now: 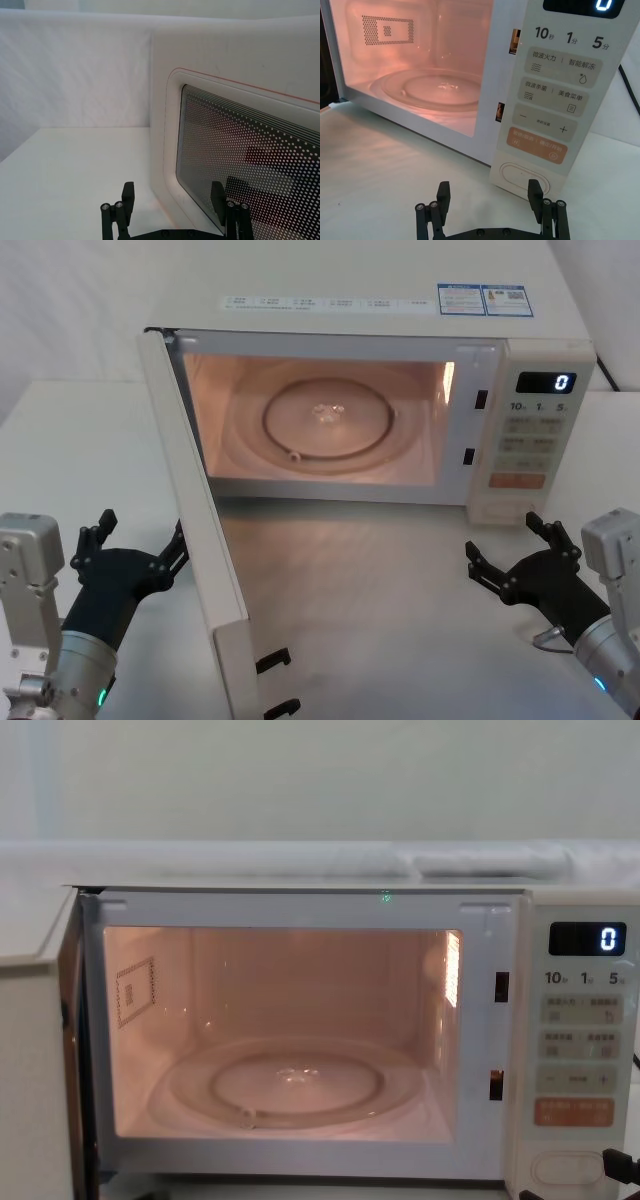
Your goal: Press the button to open the microwave door with one hand; close the microwave door with the other hand.
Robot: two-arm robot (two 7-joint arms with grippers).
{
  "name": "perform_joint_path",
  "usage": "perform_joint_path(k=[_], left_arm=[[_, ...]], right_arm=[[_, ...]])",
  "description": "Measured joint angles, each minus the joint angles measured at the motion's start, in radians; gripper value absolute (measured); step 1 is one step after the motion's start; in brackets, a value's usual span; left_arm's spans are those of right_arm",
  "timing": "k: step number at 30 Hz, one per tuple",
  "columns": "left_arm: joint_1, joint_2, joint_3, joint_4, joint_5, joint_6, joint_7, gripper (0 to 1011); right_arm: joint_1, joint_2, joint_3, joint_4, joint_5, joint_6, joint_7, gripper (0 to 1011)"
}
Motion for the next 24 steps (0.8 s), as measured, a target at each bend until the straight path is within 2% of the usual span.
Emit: perform_joint_path(k=[6, 9, 12, 13, 17, 19, 22, 23, 24], left_arm=[[0.0, 0.0, 0.0, 0.0, 0.0, 0.0, 0.0, 907], [0.0, 0.0, 0.0, 0.0, 0.0, 0.0, 0.0, 803], [0.0, 0.0, 0.0, 0.0, 0.0, 0.0, 0.0, 749], [0.0, 0.0, 0.0, 0.0, 0.0, 0.0, 0.0, 690], [0.0, 0.0, 0.0, 0.0, 0.0, 0.0, 0.0, 590], [0.0, 0.0, 0.0, 0.0, 0.0, 0.0, 0.0, 482], [0.0, 0.0, 0.0, 0.0, 0.0, 0.0, 0.0, 418], [0.0, 0.0, 0.0, 0.0, 0.0, 0.0, 0.0, 356], [0.0, 0.0, 0.0, 0.0, 0.0, 0.0, 0.0, 356]], right_arm=[[0.0, 0.0, 0.0, 0.0, 0.0, 0.0, 0.0, 1002], [0.0, 0.0, 0.0, 0.0, 0.0, 0.0, 0.0, 1002], [0.0, 0.0, 0.0, 0.0, 0.0, 0.0, 0.0, 1002], [0.0, 0.0, 0.0, 0.0, 0.0, 0.0, 0.0, 1002], [0.0, 0.0, 0.0, 0.0, 0.0, 0.0, 0.0, 1002], [0.0, 0.0, 0.0, 0.0, 0.0, 0.0, 0.0, 1002], [0.0, 0.0, 0.0, 0.0, 0.0, 0.0, 0.0, 1002], [0.0, 0.0, 0.0, 0.0, 0.0, 0.0, 0.0, 1002], [0.0, 0.0, 0.0, 0.0, 0.0, 0.0, 0.0, 1002]])
